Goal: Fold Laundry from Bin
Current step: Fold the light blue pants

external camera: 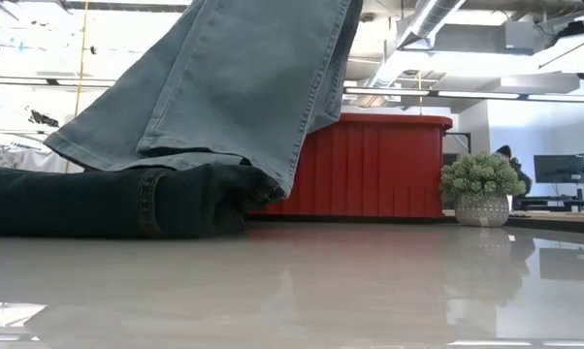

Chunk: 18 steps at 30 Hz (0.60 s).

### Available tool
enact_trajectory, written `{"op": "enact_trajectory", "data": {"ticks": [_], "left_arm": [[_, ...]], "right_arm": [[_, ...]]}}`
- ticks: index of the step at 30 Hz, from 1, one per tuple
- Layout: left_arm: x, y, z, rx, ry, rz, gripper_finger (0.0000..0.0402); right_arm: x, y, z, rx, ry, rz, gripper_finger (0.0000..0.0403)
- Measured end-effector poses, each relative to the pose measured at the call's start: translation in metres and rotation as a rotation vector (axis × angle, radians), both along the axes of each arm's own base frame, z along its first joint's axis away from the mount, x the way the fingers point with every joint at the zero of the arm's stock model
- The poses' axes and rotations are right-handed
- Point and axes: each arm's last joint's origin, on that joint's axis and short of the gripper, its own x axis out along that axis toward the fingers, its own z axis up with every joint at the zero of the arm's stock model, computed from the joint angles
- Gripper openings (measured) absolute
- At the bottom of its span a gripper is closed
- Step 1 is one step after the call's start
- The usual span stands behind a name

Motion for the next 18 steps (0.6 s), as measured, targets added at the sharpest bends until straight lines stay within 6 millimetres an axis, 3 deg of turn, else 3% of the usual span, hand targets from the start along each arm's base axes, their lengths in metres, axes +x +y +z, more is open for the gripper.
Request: {"op": "enact_trajectory", "data": {"ticks": [9, 18], "left_arm": [[0.017, 0.003, -0.011, -0.042, 0.028, -0.048, 0.0000], [0.016, 0.004, -0.008, -0.012, 0.007, -0.044, 0.0000]], "right_arm": [[0.011, 0.006, -0.006, -0.097, 0.026, -0.109, 0.0256], [-0.027, 0.017, 0.026, -0.083, -0.081, -0.157, 0.0256]]}}
